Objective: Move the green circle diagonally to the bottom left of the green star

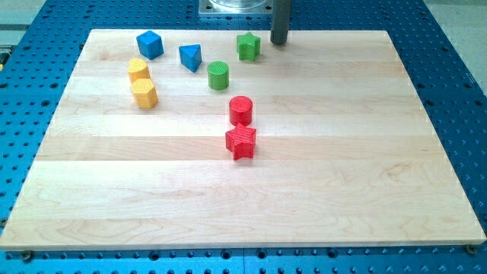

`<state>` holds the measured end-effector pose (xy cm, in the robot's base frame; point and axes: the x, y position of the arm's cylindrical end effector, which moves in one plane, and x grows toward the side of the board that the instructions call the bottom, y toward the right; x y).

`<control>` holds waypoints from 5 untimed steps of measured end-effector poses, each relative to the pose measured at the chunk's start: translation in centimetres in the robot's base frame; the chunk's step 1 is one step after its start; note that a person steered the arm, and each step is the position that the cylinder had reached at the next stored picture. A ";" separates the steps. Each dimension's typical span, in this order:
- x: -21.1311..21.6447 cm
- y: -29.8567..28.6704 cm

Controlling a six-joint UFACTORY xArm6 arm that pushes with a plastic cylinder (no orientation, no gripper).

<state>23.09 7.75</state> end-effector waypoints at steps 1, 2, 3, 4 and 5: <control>3.2 -3.8; 5.4 -8.1; 7.9 -8.2; 8.5 -8.6; 10.3 -10.6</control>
<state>33.34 -2.83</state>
